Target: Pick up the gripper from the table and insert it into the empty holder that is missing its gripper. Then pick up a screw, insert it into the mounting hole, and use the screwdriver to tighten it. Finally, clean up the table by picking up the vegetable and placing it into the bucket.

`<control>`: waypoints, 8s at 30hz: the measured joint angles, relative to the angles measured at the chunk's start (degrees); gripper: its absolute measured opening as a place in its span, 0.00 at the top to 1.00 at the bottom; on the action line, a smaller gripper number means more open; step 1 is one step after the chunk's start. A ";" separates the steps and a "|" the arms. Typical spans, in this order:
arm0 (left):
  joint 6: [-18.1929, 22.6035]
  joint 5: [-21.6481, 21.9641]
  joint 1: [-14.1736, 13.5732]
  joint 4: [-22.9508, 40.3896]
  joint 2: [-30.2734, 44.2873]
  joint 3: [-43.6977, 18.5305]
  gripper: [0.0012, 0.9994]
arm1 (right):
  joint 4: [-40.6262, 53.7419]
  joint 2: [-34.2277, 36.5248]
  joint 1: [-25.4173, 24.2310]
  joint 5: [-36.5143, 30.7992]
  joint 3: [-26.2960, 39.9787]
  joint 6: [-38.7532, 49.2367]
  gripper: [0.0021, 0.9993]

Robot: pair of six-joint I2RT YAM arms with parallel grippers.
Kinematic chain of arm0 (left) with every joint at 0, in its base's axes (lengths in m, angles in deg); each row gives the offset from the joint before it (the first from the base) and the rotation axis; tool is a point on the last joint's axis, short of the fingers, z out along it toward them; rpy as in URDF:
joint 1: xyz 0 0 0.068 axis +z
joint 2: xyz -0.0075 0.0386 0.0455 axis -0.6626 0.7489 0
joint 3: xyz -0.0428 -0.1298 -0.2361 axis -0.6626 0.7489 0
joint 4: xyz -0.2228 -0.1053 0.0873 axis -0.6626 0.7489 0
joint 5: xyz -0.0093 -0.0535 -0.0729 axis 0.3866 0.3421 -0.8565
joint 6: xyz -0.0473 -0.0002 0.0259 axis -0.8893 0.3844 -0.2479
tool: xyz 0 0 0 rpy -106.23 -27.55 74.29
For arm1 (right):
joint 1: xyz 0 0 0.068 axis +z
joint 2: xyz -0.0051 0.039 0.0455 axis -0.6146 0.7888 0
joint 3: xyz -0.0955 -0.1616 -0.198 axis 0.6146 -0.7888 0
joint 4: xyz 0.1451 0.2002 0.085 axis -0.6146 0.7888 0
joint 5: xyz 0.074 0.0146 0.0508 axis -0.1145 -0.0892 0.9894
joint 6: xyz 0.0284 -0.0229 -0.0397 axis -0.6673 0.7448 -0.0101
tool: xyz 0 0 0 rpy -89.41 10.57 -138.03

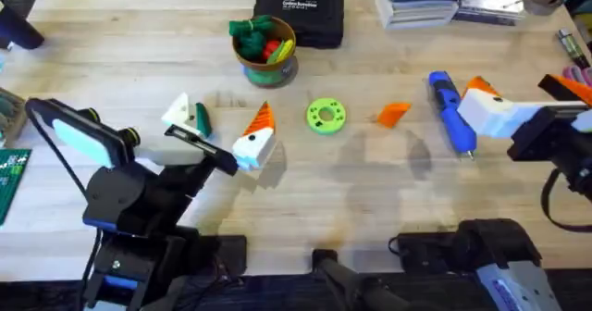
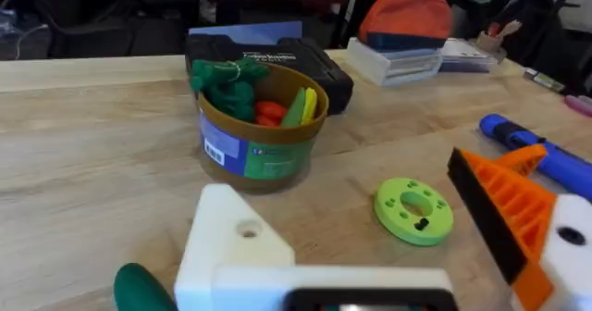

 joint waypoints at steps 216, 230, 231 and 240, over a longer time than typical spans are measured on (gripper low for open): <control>1.33 -35.77 0.45 1.99 0.76 -0.24 0.01 | -62.41 83.21 30.45 80.67 9.70 -55.67 0.99; 1.32 -33.26 0.66 1.77 0.76 -0.24 0.01 | -68.38 83.23 31.59 74.60 9.70 -61.56 0.99; 1.29 -33.05 0.66 1.77 0.76 -0.24 0.01 | -68.50 83.23 31.73 74.27 9.70 -61.68 0.99; 0.46 -32.41 1.20 1.75 0.77 -0.24 0.01 | -68.96 83.23 32.50 72.34 9.77 -61.70 0.99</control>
